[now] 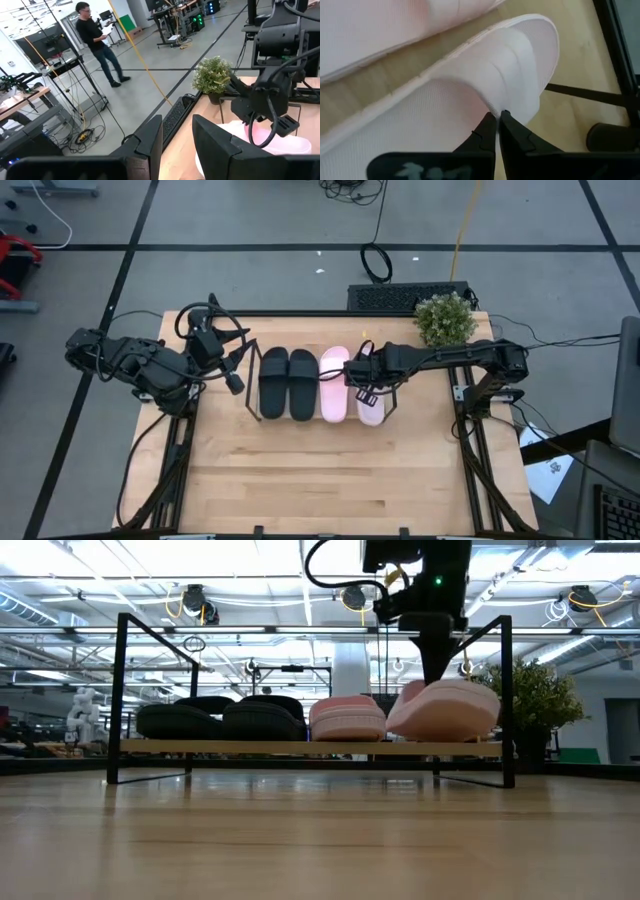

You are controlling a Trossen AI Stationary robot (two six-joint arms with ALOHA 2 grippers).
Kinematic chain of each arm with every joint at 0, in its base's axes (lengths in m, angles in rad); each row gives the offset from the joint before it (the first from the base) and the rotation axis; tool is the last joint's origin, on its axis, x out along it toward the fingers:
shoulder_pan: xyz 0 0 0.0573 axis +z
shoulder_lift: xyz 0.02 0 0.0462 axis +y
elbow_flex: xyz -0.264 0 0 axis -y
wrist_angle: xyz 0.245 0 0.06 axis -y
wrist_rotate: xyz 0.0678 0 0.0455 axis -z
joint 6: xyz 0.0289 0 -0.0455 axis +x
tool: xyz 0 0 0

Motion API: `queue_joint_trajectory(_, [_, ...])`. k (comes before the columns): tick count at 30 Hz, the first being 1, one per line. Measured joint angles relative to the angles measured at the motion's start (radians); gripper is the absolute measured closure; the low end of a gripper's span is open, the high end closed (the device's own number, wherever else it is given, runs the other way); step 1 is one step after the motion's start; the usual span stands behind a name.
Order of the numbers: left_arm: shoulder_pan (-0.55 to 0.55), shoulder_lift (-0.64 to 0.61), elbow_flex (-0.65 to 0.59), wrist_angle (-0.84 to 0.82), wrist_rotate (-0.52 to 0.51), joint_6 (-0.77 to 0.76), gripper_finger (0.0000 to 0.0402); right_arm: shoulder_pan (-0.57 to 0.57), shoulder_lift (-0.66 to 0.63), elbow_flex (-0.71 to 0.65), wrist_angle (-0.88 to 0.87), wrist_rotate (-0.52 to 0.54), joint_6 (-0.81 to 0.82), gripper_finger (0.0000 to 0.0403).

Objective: Pick and place slides into the shelf
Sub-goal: Put the pink slipper on the shelf

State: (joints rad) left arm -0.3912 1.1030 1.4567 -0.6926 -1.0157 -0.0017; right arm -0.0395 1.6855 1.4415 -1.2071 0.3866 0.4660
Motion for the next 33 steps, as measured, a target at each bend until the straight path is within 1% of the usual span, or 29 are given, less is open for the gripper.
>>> queue_joint_trajectory(18, [0.0,0.0,0.0,0.0,-0.005,-0.001,0.0289,-0.012,0.0,-0.016,0.081,0.001,-0.037,0.0403])
queue_joint_trajectory(26, [0.0,0.0,0.0,0.0,-0.006,-0.001,0.0289,-0.013,-0.002,-0.068,0.127,-0.04,-0.032,0.0403])
queue_joint_trajectory(33, [0.0,0.0,0.0,0.0,-0.006,0.004,0.0289,-0.013,-0.002,-0.074,0.132,-0.047,-0.035,0.0403])
